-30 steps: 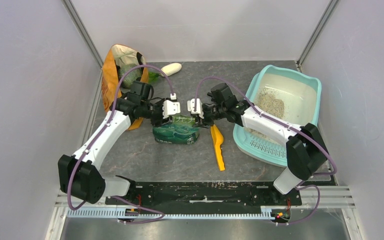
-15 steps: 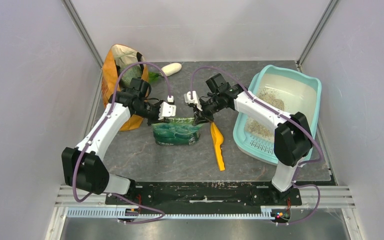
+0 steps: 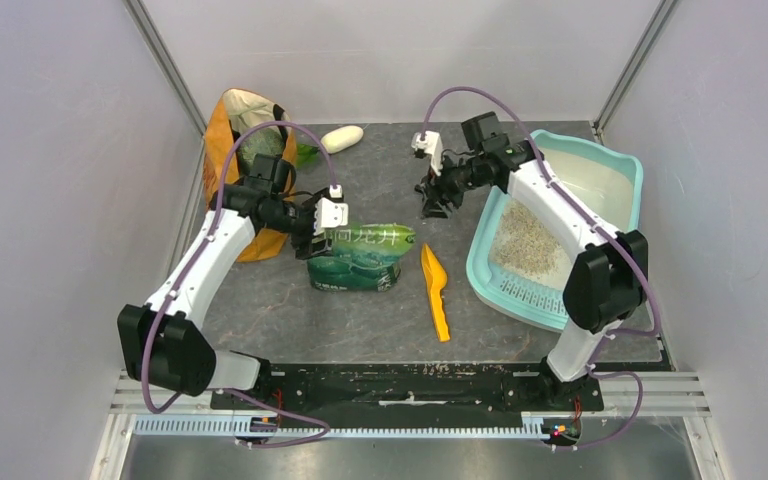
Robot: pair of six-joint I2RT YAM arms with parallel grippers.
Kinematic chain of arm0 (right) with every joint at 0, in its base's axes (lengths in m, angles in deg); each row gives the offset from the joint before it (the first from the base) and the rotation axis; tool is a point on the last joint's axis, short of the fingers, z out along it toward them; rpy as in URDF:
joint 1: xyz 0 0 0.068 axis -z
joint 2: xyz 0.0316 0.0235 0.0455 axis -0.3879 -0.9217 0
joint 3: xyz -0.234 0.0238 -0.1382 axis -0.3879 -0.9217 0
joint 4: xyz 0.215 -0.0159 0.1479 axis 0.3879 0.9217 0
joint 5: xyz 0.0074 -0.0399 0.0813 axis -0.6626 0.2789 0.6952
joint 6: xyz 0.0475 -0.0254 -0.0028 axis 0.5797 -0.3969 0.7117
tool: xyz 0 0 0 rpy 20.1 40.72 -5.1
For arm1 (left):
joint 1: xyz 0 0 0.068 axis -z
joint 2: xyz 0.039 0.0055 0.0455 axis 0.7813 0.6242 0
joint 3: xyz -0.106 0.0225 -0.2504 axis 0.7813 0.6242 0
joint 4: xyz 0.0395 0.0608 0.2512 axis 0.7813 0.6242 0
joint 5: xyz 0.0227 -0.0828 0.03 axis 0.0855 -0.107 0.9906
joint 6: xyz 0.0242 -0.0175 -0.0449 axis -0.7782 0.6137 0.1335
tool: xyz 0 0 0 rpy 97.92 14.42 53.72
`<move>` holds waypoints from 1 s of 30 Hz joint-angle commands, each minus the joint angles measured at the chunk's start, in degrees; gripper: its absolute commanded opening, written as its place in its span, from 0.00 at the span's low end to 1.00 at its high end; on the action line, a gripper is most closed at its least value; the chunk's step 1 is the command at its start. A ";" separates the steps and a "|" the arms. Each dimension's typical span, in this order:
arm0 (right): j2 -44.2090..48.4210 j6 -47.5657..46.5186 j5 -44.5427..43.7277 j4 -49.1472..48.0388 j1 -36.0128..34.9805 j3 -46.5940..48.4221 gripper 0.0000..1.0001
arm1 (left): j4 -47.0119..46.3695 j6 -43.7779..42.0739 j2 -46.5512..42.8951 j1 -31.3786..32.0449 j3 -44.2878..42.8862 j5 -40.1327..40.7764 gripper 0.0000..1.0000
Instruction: Fill the litter box with clean litter
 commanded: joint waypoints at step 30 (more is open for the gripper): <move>-22.95 -11.88 -48.31 -34.11 -3.41 -2.70 0.45 | -9.23 14.00 -8.31 2.61 -2.88 -0.05 0.85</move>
